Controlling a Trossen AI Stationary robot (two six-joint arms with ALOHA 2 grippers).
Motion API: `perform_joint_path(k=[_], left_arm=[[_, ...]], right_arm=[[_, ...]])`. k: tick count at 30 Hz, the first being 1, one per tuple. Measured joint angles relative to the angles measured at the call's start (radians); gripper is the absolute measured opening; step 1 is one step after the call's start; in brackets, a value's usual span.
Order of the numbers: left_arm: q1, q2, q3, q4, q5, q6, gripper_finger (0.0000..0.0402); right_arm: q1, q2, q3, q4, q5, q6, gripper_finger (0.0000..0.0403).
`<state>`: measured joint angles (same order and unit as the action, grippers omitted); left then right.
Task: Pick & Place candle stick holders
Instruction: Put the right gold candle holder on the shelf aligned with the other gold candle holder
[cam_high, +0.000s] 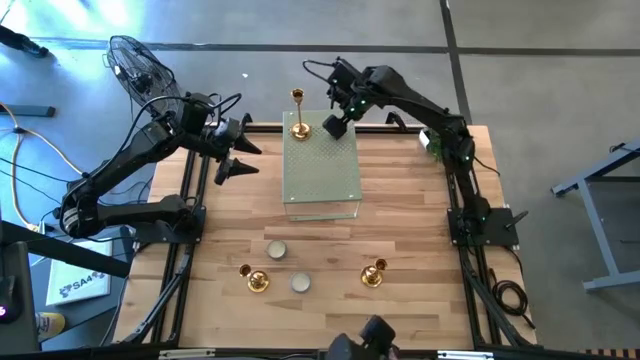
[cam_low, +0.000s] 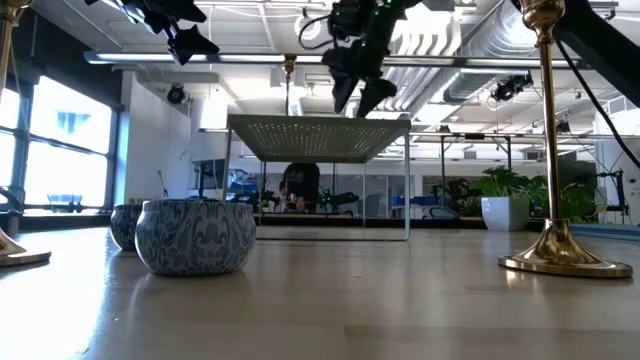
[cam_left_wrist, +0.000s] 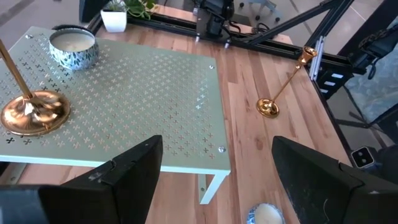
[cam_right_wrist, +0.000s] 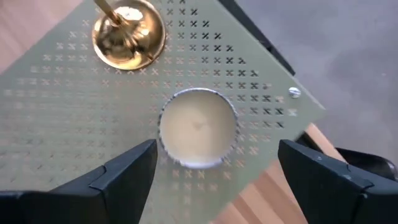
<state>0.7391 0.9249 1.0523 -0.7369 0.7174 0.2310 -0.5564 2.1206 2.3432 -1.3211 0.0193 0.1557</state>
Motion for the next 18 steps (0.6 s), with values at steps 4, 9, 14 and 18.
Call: perform_joint_path(k=[4, 9, 14, 18], left_arm=[[0.000, 0.000, 0.000, 0.000, -0.002, 0.000, 0.0299], [0.000, 0.000, 0.000, -0.011, -0.001, 0.000, 0.0299], [0.000, 0.000, 0.000, -0.033, -0.002, 0.000, 0.0299], [0.000, 0.000, 0.000, -0.030, 0.001, 0.001, 0.0299]], right_arm=[[0.003, -0.059, 0.000, -0.023, -0.004, 0.000, 0.0330], [0.033, -0.149, -0.001, -0.153, -0.095, 0.001, 0.0330], [0.103, -0.265, -0.031, -0.244, -0.162, 0.026, 0.0330], [0.191, -0.379, -0.095, -0.248, -0.212, 0.080, 0.0330]])
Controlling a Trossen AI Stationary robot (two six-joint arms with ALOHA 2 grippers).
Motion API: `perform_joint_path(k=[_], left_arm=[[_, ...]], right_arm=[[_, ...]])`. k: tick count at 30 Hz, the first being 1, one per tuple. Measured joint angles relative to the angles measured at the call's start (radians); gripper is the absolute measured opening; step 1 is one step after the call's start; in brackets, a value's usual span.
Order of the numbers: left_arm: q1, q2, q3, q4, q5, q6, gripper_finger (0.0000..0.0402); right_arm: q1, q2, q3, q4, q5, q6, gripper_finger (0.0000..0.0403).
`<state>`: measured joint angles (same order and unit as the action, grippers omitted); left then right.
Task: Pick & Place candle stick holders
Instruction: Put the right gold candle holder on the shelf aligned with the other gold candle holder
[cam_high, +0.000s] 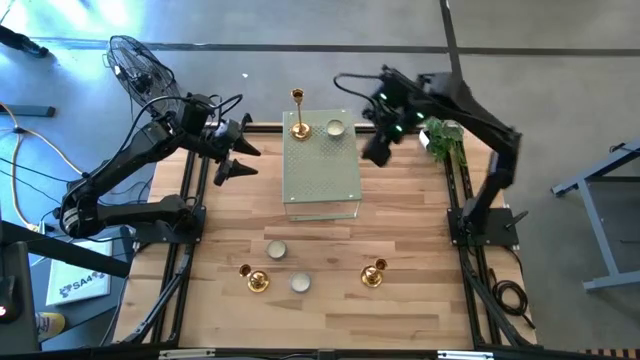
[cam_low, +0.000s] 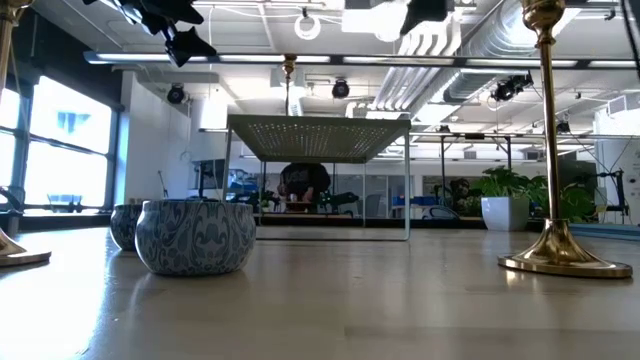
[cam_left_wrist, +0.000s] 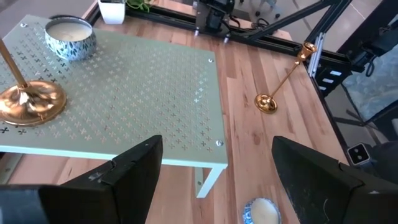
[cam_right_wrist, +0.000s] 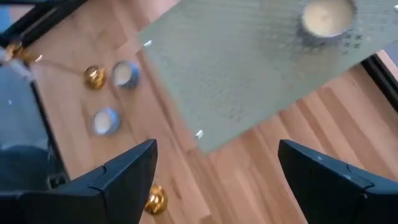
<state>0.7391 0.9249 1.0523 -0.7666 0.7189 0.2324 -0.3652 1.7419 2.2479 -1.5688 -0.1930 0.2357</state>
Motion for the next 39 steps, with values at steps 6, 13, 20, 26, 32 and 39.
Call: perform_joint_path(k=[6, 13, 20, 26, 32, 39], left_arm=[[0.000, 0.000, 0.000, 0.001, 0.005, 0.006, 0.0299], [0.000, 0.000, 0.000, 0.001, 0.008, 0.006, 0.0299], [0.000, 0.000, 0.000, 0.019, 0.012, 0.006, 0.0299], [0.000, 0.000, 0.000, 0.032, 0.013, 0.006, 0.0299], [0.000, 0.000, 0.000, 0.081, 0.014, -0.002, 0.0299], [0.000, 0.000, 0.000, 0.093, 0.014, -0.007, 0.0299]], right_arm=[[0.185, -0.181, -0.183, 0.006, 0.128, 0.102, 0.0330], [0.468, -0.388, -0.555, 0.097, 0.305, 0.415, 0.0330], [0.711, -0.524, -0.898, 0.359, 0.287, 0.690, 0.0330], [0.831, -0.577, -1.097, 0.609, 0.297, 0.782, 0.0330], [0.891, -0.579, -1.257, 0.860, 0.309, 0.747, 0.0330], [0.946, -0.579, -1.388, 0.994, 0.319, 0.786, 0.0330]])
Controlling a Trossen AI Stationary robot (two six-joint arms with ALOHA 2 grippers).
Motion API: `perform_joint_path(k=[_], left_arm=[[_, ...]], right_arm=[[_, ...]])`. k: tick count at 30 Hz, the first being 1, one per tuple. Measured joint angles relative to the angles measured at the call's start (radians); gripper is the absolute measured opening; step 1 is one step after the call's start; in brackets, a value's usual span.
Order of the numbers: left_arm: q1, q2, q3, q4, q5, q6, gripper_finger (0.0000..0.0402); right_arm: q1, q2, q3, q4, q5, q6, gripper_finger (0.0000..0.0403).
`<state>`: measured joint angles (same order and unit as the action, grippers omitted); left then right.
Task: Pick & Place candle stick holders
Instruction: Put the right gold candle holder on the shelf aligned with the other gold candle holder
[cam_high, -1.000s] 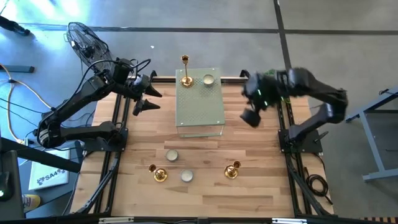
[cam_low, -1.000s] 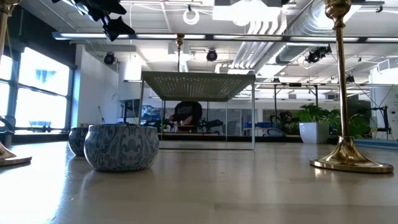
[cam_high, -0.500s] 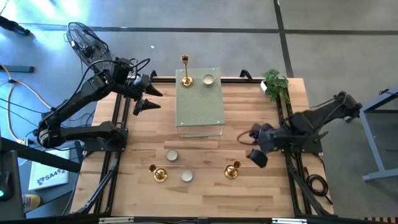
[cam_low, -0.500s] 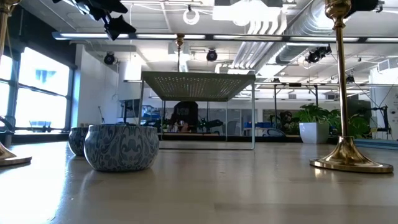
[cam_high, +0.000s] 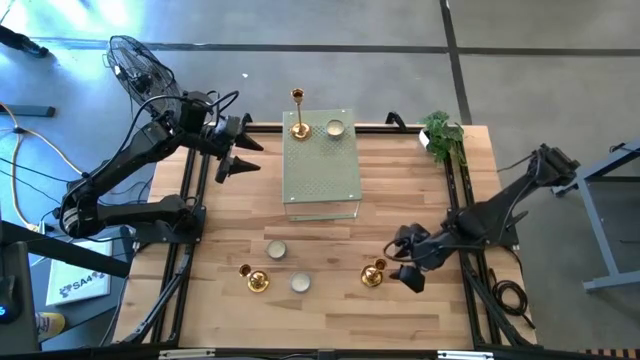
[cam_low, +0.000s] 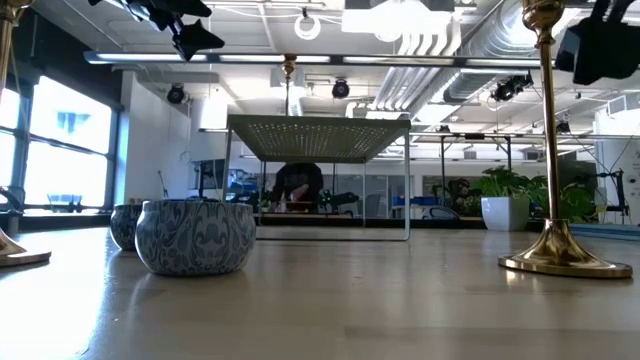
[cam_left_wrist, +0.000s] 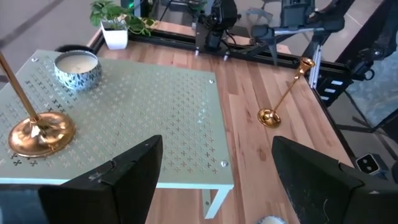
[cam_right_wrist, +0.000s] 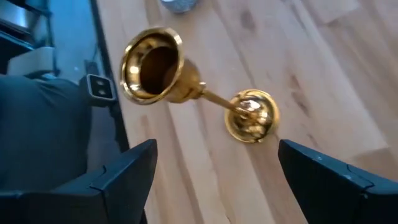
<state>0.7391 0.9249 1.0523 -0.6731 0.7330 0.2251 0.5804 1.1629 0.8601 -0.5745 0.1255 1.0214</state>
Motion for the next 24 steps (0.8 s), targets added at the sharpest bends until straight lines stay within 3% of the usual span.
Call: perform_joint_path(k=[11, 24], left_arm=[[0.000, 0.000, 0.000, -0.001, 0.002, -0.026, 0.0299], [0.000, 0.000, 0.000, 0.000, 0.001, -0.028, 0.0299]], right_arm=[[0.059, 0.000, -0.178, 0.330, -0.021, 0.016, 0.0330], [0.062, 0.000, -0.324, 0.396, 0.229, 0.026, 0.0330]])
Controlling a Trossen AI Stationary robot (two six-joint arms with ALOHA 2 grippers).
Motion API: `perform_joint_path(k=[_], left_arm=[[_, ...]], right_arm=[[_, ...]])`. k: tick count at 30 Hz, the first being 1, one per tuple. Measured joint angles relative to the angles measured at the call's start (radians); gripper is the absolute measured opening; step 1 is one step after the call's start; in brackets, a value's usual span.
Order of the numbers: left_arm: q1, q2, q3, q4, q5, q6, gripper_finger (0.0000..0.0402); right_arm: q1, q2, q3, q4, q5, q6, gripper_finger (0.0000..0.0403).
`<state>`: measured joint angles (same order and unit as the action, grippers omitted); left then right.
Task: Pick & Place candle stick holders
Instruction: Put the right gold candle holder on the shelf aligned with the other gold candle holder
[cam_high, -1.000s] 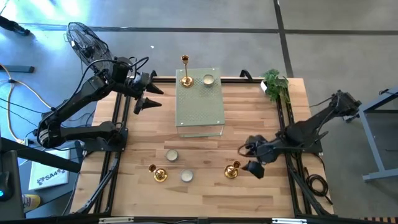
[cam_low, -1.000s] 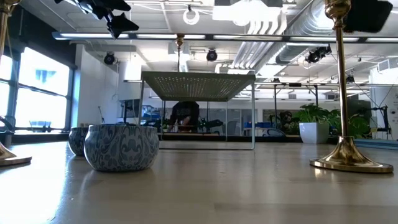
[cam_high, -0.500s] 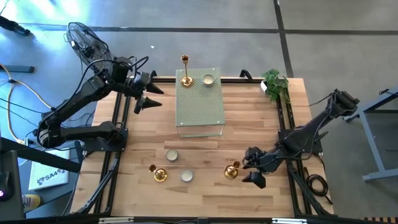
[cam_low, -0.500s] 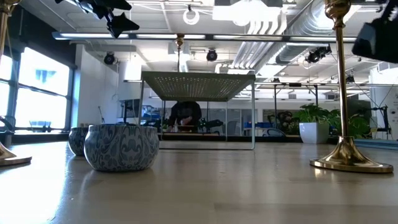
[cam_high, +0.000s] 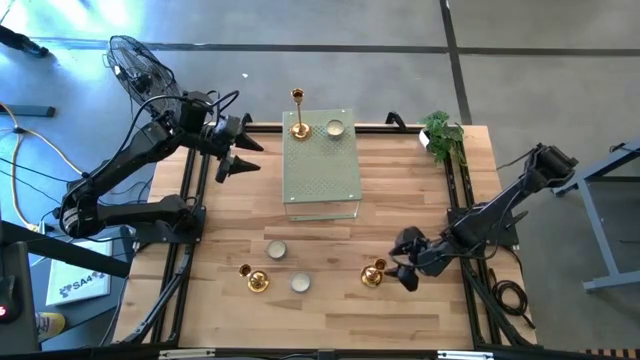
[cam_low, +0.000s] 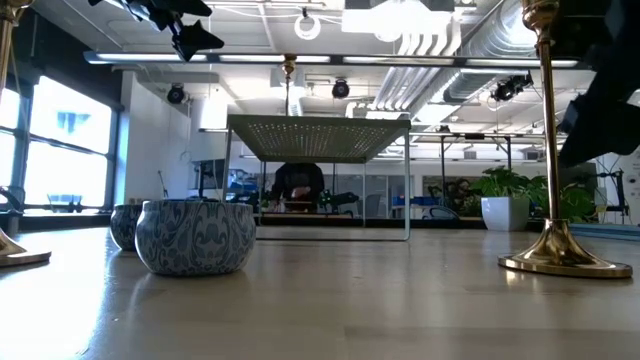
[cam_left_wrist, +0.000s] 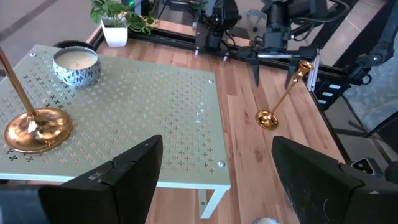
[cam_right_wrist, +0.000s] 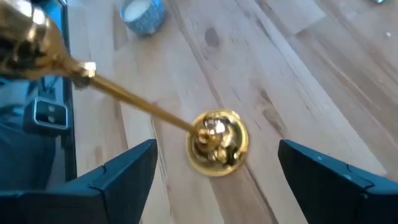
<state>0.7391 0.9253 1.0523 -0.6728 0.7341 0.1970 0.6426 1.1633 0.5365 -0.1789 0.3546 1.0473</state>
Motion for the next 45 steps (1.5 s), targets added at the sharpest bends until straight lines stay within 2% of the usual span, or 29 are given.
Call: perform_joint_path(k=[8, 17, 23, 35, 45], left_arm=[[0.000, 0.000, 0.000, 0.025, -0.002, 0.000, 0.0299], [0.000, 0.000, 0.000, 0.027, -0.002, -0.001, 0.0299], [0.000, 0.000, 0.000, 0.027, -0.002, 0.000, 0.0299], [0.000, 0.000, 0.000, 0.027, -0.002, -0.001, 0.0299], [0.000, 0.000, 0.000, 0.027, -0.002, -0.001, 0.0299]], right_arm=[[0.000, 0.003, -0.029, 0.125, -0.003, -0.043, 0.0330], [0.000, 0.091, -0.029, 0.226, 0.025, -0.319, 0.0330], [-0.001, 0.133, -0.029, 0.270, 0.086, -0.349, 0.0330], [-0.003, 0.141, -0.027, 0.363, 0.105, -0.436, 0.0329], [-0.003, 0.141, -0.027, 0.363, 0.100, -0.446, 0.0278]])
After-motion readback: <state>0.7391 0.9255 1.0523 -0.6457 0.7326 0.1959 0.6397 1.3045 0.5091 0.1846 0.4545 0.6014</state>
